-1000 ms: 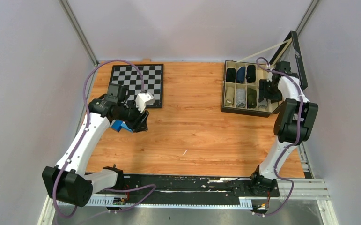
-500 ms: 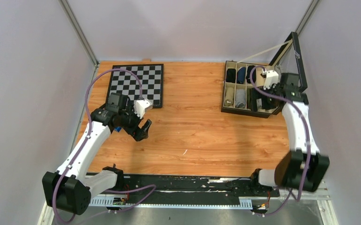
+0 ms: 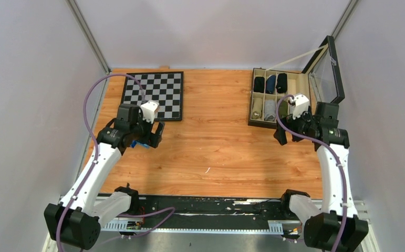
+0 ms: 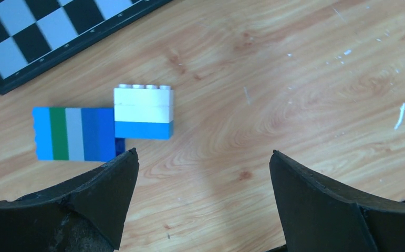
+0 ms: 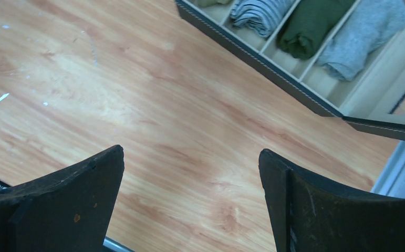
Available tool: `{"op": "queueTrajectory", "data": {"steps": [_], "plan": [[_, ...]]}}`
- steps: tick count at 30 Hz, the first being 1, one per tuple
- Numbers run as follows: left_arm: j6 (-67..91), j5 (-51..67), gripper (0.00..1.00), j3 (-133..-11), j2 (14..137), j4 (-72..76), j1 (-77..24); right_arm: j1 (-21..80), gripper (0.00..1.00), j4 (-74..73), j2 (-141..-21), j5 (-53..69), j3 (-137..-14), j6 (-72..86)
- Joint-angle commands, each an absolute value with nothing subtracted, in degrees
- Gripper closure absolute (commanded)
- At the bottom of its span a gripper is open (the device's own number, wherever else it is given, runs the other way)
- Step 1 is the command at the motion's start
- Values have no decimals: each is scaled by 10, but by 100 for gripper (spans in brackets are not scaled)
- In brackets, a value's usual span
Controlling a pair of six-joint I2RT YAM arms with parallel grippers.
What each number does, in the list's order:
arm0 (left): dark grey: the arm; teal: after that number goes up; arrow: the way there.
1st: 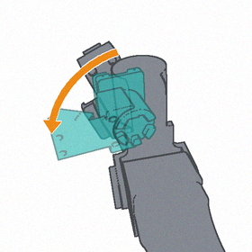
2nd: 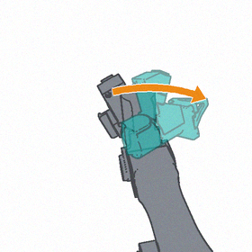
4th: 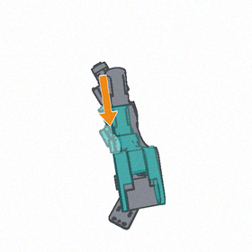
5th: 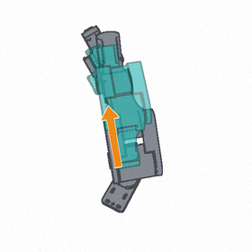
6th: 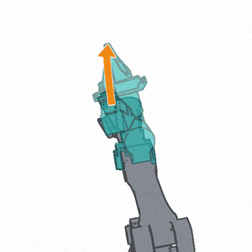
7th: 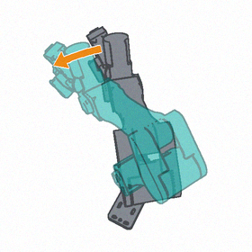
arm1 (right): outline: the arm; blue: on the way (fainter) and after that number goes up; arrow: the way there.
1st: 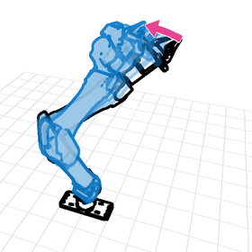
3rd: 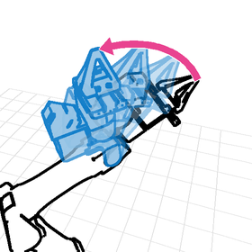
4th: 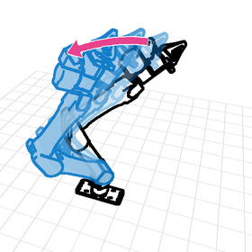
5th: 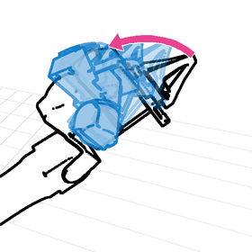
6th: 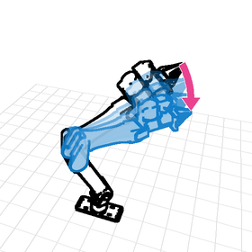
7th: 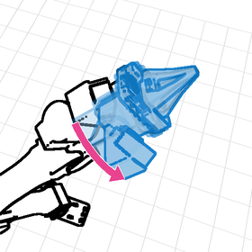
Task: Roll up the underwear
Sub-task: Reset both arms
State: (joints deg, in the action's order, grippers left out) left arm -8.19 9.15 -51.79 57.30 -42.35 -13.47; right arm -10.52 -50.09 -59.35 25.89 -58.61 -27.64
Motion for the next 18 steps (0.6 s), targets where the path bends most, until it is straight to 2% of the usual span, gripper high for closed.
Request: {"op": "queueTrajectory", "data": {"steps": [1,7,13,18], "plan": [[-10,10,0,-518,553,-404,-134,-105,0,-521,-545,322,-562,-298],[-22,-56,0,-584,527,-424,-134,-105,0,-536,-551,273,-612,-288],[-59,-107,0,-718,516,-444,-134,-109,0,-582,-589,265,-785,-280],[-50,-74,0,-683,469,-439,-134,-121,0,-582,-587,298,-818,-278]]}}
